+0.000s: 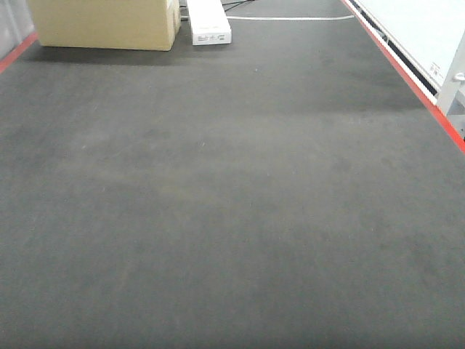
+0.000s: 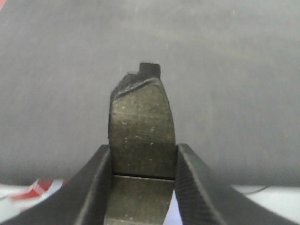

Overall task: Move and align brake pads A on conveyor
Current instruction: 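Turn and drive up to the dark grey conveyor belt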

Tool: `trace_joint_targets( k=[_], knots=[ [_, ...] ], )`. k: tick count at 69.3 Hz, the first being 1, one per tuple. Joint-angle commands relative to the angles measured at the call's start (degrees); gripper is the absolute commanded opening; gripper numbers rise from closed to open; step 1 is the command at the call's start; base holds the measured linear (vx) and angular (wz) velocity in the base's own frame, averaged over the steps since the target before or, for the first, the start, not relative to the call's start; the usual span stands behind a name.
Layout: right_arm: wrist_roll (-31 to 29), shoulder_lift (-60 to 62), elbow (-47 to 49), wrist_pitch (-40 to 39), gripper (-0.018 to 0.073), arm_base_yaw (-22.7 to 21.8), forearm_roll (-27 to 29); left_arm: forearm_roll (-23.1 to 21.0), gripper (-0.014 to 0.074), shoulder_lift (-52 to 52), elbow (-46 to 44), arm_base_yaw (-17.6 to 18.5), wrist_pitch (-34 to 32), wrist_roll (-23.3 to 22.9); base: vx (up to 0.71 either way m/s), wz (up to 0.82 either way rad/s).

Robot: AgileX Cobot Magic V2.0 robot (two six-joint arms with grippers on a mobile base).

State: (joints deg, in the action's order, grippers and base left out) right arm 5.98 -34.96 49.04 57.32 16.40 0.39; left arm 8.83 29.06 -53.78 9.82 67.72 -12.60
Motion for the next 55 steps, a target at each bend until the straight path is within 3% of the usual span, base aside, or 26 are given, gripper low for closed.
trace_joint_targets(
  k=[1, 55],
  knots=[
    [-0.11, -0.12, 1.55, -4.71, -0.0011, -0.28, -0.39, 0.53, -0.0006, 0.42, -1.37, -0.20, -4.61, 0.03, 0.33, -0.09],
    [-0.11, -0.12, 1.55, -4.71, -0.0011, -0.28, -0.39, 0.48, -0.0006, 0.42, -1.37, -0.20, -4.59, 0.03, 0.18, 0.01]
  ],
)
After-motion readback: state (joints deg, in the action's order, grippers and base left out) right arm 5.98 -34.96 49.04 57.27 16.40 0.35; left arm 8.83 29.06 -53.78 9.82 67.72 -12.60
